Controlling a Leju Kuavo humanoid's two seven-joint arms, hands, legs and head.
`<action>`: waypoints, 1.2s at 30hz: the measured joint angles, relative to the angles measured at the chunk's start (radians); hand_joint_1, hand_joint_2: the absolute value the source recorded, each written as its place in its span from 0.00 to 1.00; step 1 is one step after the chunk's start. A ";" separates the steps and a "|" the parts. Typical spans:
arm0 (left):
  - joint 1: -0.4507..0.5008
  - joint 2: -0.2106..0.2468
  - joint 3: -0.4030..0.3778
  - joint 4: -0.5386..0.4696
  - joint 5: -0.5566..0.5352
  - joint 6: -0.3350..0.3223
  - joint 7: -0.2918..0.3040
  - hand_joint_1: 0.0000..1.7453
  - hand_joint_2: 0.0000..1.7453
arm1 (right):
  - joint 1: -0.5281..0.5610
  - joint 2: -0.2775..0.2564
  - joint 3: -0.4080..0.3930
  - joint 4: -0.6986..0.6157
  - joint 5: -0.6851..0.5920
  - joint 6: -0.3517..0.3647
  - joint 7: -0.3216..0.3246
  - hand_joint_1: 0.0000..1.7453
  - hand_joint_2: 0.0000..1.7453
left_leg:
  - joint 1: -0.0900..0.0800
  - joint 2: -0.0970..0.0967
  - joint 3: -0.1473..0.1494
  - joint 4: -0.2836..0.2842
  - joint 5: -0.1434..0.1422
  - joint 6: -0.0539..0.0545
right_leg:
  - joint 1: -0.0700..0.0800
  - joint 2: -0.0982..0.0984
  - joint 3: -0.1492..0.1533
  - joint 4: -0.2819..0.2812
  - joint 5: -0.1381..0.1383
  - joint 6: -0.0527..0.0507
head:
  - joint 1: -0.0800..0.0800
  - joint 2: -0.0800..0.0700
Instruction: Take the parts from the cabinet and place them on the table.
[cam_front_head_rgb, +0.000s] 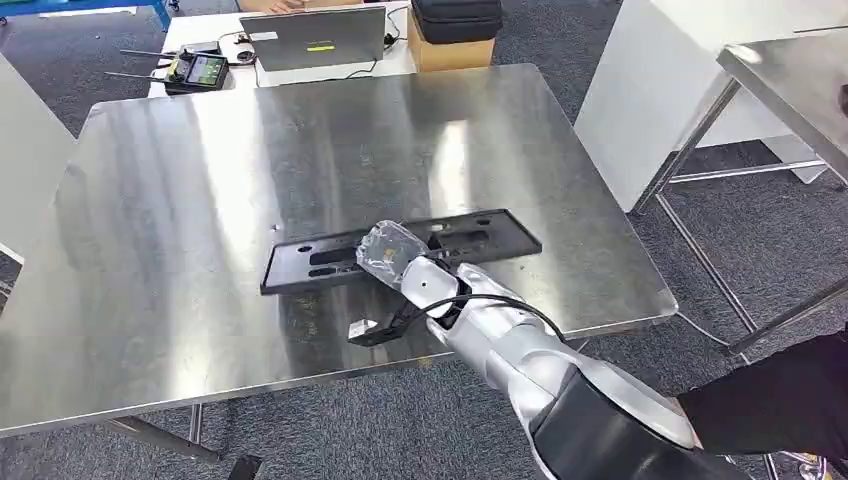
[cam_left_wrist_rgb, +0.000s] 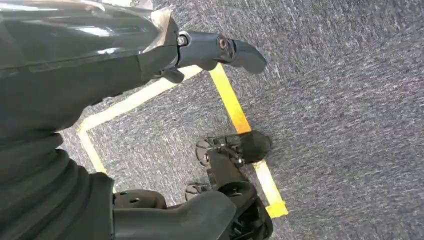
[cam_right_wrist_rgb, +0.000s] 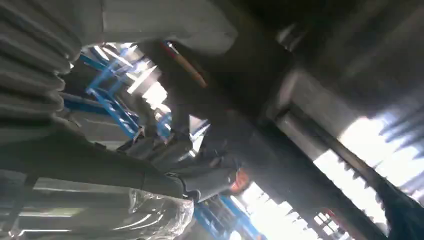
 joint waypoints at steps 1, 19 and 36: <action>0.000 -0.002 0.000 0.000 0.000 0.002 0.003 0.00 1.00 | 0.000 -0.003 0.000 0.002 0.000 0.006 0.011 0.00 0.00 | 0.000 0.000 0.000 0.000 0.000 0.000 | 0.000 0.000 0.004 0.000 0.000 0.000 | 0.000 0.000; -0.002 -0.012 0.000 0.000 0.007 -0.021 0.014 0.00 0.00 | -0.003 -0.020 -0.025 0.014 -0.048 -0.020 0.098 0.00 0.00 | 0.003 0.000 0.005 0.000 -0.001 -0.001 | 0.001 0.000 0.001 0.000 -0.001 -0.001 | 0.000 0.000; -0.005 -0.008 0.000 0.000 0.011 0.003 0.029 0.00 0.00 | 0.106 0.039 -0.353 -0.656 -0.703 -0.371 -0.241 0.00 0.00 | 0.004 -0.001 0.006 -0.001 -0.001 -0.002 | 0.001 -0.002 0.003 0.000 -0.002 -0.002 | 0.000 0.000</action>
